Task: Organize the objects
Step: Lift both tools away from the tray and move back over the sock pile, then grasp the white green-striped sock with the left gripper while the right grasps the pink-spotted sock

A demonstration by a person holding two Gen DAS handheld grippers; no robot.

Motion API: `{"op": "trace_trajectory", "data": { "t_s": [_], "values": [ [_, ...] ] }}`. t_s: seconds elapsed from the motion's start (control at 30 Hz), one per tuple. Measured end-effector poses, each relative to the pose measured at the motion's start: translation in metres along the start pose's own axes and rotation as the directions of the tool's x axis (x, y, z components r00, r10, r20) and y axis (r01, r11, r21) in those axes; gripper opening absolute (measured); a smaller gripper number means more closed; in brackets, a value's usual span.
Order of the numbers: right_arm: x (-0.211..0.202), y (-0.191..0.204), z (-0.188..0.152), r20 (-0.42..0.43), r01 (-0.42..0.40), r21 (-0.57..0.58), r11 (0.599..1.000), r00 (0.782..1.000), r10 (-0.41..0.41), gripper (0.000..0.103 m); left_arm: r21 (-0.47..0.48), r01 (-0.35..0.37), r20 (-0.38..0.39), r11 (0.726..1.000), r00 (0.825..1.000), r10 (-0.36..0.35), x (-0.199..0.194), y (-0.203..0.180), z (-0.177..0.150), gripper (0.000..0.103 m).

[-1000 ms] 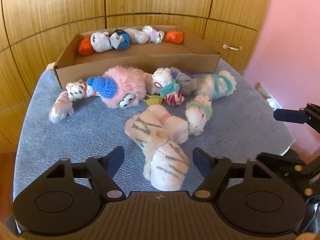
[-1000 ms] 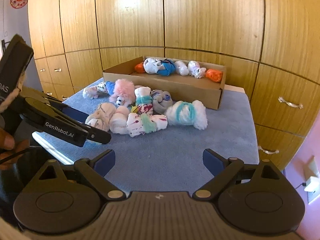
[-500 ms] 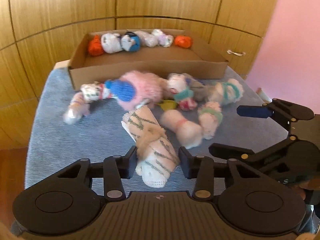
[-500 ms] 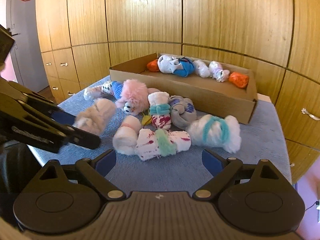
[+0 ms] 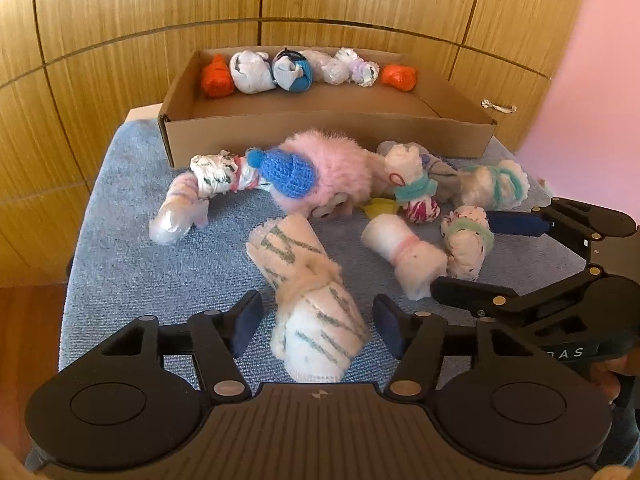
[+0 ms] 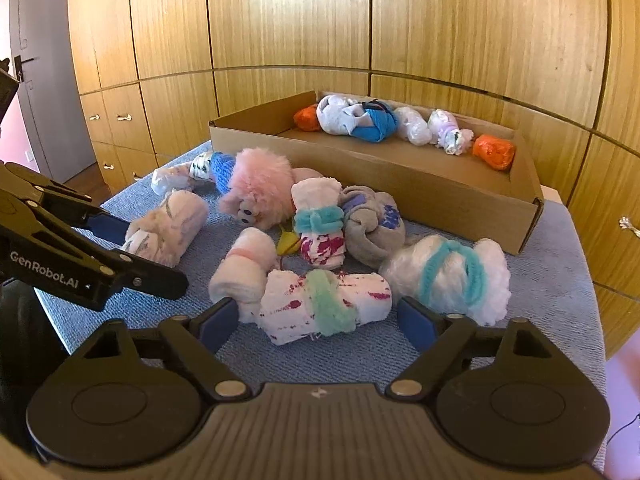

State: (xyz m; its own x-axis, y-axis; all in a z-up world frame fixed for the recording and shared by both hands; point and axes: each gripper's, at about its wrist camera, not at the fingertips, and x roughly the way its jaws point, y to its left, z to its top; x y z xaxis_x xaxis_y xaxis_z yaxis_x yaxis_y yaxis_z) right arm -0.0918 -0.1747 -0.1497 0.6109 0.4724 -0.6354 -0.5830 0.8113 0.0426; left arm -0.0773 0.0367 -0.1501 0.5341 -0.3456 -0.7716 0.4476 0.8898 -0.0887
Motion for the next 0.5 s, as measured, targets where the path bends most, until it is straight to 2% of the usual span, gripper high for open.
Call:
{"op": "trace_trajectory", "data": {
  "t_s": [0.03, 0.13, 0.23, 0.5],
  "values": [
    [0.000, 0.000, 0.000, 0.001, -0.007, 0.003, 1.000, 1.000, 0.007, 0.076, 0.001, -0.002, 0.005, 1.000, 1.000, 0.002, 0.000, 0.000, -0.001, 0.065],
    [-0.006, 0.001, -0.002, 0.017, -0.011, 0.016, 1.000, 1.000, 0.011, 0.060, 0.014, -0.011, 0.012, 1.000, 1.000, 0.011, -0.002, 0.001, -0.003, 0.056],
    [-0.015, 0.000, -0.006, 0.040, -0.008, 0.042, 0.999, 0.999, 0.006, 0.059, 0.011, -0.002, 0.016, 1.000, 1.000, 0.002, -0.005, 0.006, -0.006, 0.049],
    [-0.034, -0.010, -0.020, 0.040, 0.022, 0.073, 0.997, 0.999, -0.025, 0.059, 0.014, 0.008, 0.011, 1.000, 1.000, -0.008, -0.014, 0.010, -0.009, 0.047]
  ]
}}
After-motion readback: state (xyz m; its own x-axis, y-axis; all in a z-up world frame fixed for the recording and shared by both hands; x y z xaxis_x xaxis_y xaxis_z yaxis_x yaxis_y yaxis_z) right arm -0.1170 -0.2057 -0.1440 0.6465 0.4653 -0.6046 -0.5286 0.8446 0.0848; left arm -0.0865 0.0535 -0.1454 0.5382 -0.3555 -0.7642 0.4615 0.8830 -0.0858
